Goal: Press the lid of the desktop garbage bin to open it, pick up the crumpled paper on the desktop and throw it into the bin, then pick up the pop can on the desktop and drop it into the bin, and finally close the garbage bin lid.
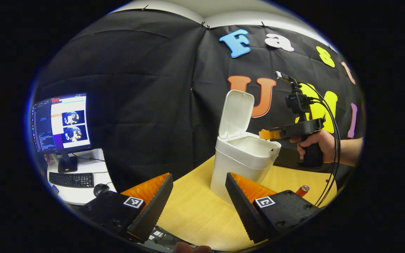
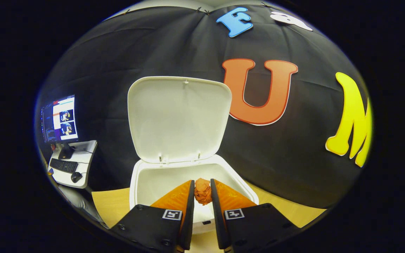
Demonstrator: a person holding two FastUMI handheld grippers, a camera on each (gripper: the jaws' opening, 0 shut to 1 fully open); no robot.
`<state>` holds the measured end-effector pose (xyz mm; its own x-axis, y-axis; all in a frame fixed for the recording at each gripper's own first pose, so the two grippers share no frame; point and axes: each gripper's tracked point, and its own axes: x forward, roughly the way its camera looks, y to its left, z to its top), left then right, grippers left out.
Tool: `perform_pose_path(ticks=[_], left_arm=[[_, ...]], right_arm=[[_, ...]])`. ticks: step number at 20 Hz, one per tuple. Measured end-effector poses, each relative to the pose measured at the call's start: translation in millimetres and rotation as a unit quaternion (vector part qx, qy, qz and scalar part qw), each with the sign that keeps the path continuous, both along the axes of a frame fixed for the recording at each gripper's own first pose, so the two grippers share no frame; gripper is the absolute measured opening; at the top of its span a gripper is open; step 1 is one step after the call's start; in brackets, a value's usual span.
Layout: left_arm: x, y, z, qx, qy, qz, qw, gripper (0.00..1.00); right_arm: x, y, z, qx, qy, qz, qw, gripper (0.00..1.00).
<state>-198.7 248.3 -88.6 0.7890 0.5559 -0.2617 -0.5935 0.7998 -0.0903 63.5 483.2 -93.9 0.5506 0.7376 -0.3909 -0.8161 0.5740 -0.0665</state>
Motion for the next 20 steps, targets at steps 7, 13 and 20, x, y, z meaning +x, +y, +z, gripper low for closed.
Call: perform_pose_path(ticks=[7, 13, 20], left_arm=[[8.3, -4.9, 3.7, 0.020, -0.003, -0.029, 0.999, 0.99], [25.9, -25.0, 18.3, 0.042, -0.031, -0.077, 0.996, 0.99], [59.0, -66.8, 21.2, 0.056, -0.049, -0.152, 0.986, 0.99]], right_arm=[[1.5, -4.5, -3.7, -0.014, -0.005, 0.001, 1.000, 0.60], [-7.4, -32.5, 27.2, 0.037, 0.009, -0.015, 0.999, 0.71], [-7.8, -121.9, 69.0, 0.084, -0.012, -0.070, 0.994, 0.88]])
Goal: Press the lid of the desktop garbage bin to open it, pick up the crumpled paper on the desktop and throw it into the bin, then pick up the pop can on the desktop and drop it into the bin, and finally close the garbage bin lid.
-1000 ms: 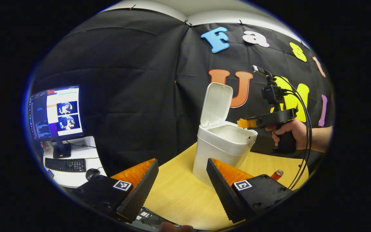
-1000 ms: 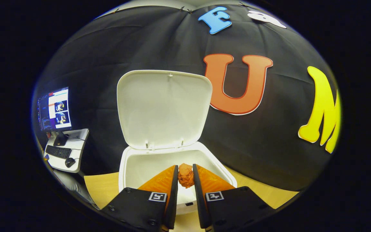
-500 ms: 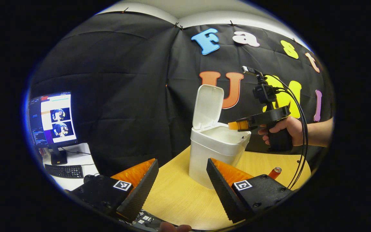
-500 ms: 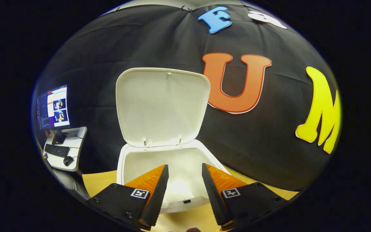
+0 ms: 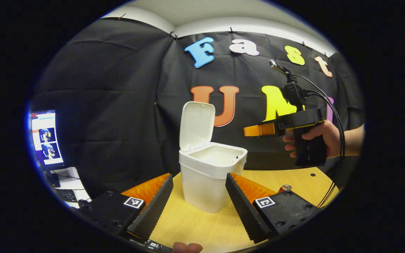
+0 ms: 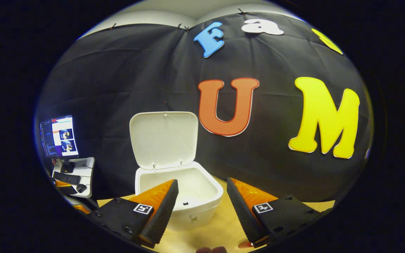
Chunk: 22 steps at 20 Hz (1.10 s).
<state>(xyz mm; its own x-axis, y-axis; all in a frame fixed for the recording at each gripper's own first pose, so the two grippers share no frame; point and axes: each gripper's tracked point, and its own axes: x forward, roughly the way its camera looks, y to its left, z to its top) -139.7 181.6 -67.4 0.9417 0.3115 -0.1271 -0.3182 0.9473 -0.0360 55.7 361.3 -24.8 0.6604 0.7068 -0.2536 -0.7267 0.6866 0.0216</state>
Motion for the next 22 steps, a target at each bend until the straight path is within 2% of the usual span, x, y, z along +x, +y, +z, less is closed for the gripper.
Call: perform_pose_path(ticks=[2, 8, 15, 18, 22], left_arm=[[12.0, -22.1, 0.2, -0.001, -0.011, -0.034, 0.999, 0.99], [41.0, -90.8, -9.6, 0.002, -0.007, -0.119, 0.993, 0.98], [76.7, -184.7, -53.4, 0.017, 0.022, -0.223, 0.974, 0.99], [88.5, -212.5, -74.2, 0.022, 0.039, -0.245, 0.968, 0.99], [108.9, -245.8, -106.1, 0.005, 0.060, -0.253, 0.965, 0.99]], right_arm=[[-1.3, -32.4, 2.6, 0.005, -0.001, -0.017, 1.000, 0.91], [2.8, -147.3, 6.8, 0.007, -0.015, -0.092, 0.996, 0.91], [-14.7, -288.8, -23.7, -0.010, 0.004, -0.201, 0.980, 0.91], [-26.8, -330.6, -37.0, -0.034, 0.012, -0.222, 0.974, 0.92], [-33.2, -380.0, -30.6, -0.055, -0.003, -0.242, 0.969, 0.91]])
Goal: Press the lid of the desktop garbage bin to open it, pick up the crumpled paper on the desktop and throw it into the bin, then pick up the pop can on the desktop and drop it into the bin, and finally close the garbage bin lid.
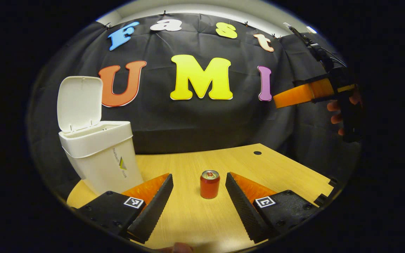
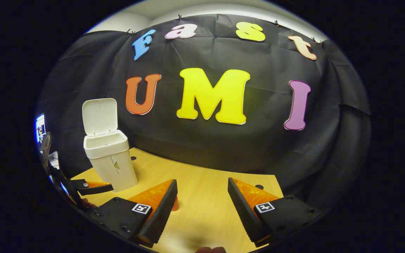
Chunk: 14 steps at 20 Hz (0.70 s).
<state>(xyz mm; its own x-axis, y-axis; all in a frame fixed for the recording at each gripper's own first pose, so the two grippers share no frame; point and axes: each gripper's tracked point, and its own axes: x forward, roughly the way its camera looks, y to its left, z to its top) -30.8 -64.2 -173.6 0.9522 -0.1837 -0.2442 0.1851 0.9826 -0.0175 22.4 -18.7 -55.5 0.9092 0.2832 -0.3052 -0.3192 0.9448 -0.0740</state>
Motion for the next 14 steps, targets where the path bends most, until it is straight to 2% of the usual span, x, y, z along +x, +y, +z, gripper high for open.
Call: perform_pose_path(ticks=[7, 9, 14], left_arm=[[40.5, -35.4, -53.6, 0.019, 0.027, 0.020, 0.999, 0.99], [48.3, -36.5, -68.3, 0.022, 0.034, 0.037, 0.999, 0.99], [62.2, -44.6, -104.9, 0.023, 0.059, 0.049, 0.997, 0.99]], right_arm=[[-4.0, -61.6, -23.8, -0.016, 0.024, -0.034, 0.999, 0.91], [-5.2, -72.2, -31.0, -0.019, 0.032, -0.036, 0.999, 0.91], [-8.5, -95.8, -49.7, -0.027, 0.054, -0.038, 0.997, 0.91]])
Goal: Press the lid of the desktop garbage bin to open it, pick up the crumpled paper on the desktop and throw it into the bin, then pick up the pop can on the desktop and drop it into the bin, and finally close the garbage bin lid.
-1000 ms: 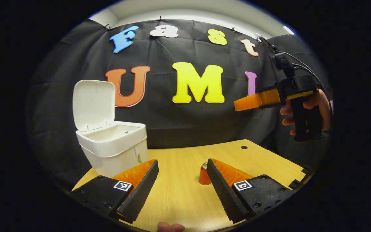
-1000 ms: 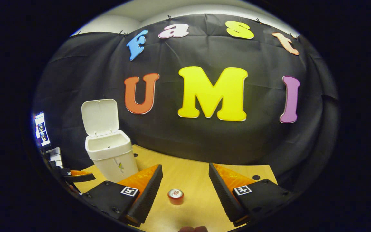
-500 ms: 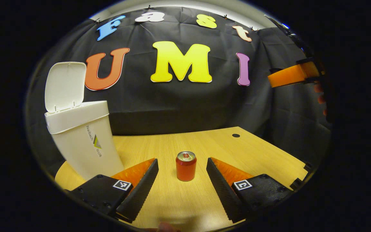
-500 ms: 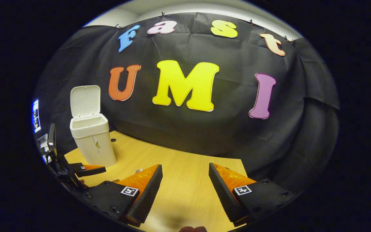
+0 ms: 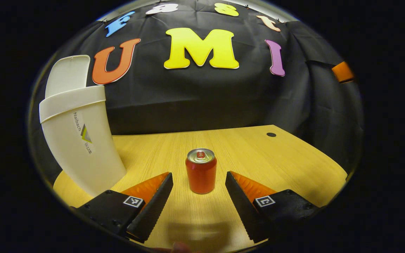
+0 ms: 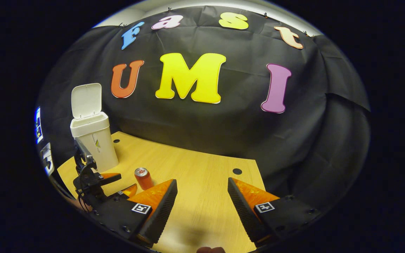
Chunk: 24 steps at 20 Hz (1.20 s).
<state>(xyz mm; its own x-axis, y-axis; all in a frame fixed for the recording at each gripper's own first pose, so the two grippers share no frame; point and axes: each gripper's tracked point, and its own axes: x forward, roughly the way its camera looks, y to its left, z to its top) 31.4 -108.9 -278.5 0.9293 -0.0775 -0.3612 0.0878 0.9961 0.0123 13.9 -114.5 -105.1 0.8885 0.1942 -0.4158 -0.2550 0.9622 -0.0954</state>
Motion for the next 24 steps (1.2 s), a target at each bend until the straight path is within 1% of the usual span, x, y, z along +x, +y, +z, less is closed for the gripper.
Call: perform_pose_path(ticks=[3, 5, 8, 12, 13, 16, 17, 18, 21, 24], left_arm=[[6.9, -7.6, -14.4, -0.003, 0.008, 0.000, 1.000, 0.99], [10.7, -8.5, -26.1, 0.000, 0.016, 0.005, 1.000, 0.99], [21.0, -7.4, -39.0, 0.001, 0.024, 0.013, 1.000, 0.99], [34.2, -8.9, -53.9, 0.009, 0.033, 0.008, 0.999, 0.99], [37.4, -9.1, -57.1, 0.009, 0.036, 0.007, 0.999, 0.99], [45.6, -5.4, -63.3, 0.010, 0.039, 0.014, 0.999, 0.99], [49.1, -5.3, -65.2, 0.007, 0.040, 0.015, 0.999, 0.99], [51.8, -5.6, -67.0, 0.000, 0.043, 0.017, 0.999, 0.99], [60.7, -4.9, -68.5, -0.006, 0.046, 0.017, 0.999, 0.99], [73.0, -5.6, -70.2, 0.000, 0.047, 0.010, 0.999, 0.99]], right_arm=[[-0.5, -6.9, -7.1, 0.008, 0.011, -0.005, 1.000, 0.91], [-3.6, -10.8, -10.8, 0.015, 0.016, -0.012, 1.000, 0.91], [-10.6, -14.1, -20.7, 0.015, 0.031, -0.011, 0.999, 0.91], [-9.9, -16.3, -26.8, 0.032, 0.048, -0.022, 0.998, 0.90], [-8.8, -16.3, -29.2, 0.036, 0.052, -0.025, 0.998, 0.91], [-4.4, -15.7, -31.6, 0.038, 0.057, -0.029, 0.997, 0.90], [-4.7, -16.1, -33.6, 0.035, 0.058, -0.030, 0.997, 0.91], [-4.1, -16.4, -34.0, 0.032, 0.059, -0.029, 0.997, 0.90], [-1.6, -16.8, -39.5, 0.030, 0.066, -0.033, 0.997, 0.91], [0.0, -14.6, -43.3, 0.033, 0.073, -0.041, 0.996, 0.91]])
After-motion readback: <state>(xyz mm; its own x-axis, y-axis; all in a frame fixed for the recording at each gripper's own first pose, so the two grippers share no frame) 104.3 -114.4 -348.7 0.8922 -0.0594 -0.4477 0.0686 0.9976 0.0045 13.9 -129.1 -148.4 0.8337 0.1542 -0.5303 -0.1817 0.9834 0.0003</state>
